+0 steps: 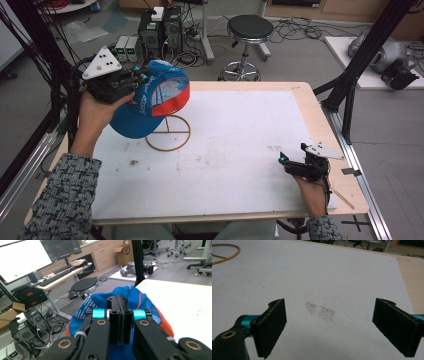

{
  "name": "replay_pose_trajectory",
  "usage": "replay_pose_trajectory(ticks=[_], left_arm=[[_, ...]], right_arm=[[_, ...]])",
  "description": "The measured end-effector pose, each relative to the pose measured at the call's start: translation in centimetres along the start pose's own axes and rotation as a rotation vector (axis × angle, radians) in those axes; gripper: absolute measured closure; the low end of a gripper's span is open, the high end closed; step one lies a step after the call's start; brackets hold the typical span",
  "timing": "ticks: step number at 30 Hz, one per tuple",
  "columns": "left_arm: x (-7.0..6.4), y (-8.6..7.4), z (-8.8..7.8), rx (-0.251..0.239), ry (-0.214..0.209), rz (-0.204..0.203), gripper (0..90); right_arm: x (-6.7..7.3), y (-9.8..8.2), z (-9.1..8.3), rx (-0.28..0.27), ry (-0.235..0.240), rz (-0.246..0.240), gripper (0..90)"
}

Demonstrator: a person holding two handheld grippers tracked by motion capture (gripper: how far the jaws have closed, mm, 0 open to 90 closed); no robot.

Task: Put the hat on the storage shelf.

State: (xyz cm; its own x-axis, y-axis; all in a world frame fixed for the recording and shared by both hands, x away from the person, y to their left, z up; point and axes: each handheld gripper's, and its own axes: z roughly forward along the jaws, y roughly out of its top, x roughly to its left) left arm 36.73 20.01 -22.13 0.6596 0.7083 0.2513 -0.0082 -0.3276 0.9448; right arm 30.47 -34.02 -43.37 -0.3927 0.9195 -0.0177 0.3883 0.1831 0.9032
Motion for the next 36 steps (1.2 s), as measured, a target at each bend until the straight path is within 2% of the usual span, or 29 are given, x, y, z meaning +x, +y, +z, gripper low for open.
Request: replay_pose_trajectory(ticks=[11, 23, 31, 36], left_arm=[[-0.6, -0.7, 0.8, 0.012, -0.031, -0.012, 88.7], [-1.1, -1.1, 1.3, 0.033, -0.044, 0.002, 88.7], [-1.2, -0.5, 1.8, 0.025, -0.048, 0.005, 88.7], [-1.4, -0.1, 2.3, 0.036, -0.049, 0.016, 88.6]], right_arm=[[0.0, 0.0, 0.1, 0.005, 0.003, 0.002, 11.1], [0.0, 0.0, 0.2, 0.006, 0.002, -0.001, 11.1], [0.0, 0.0, 0.2, 0.010, 0.001, -0.003, 11.1], [-0.1, -0.1, 0.2, 0.010, 0.002, -0.002, 11.1]])
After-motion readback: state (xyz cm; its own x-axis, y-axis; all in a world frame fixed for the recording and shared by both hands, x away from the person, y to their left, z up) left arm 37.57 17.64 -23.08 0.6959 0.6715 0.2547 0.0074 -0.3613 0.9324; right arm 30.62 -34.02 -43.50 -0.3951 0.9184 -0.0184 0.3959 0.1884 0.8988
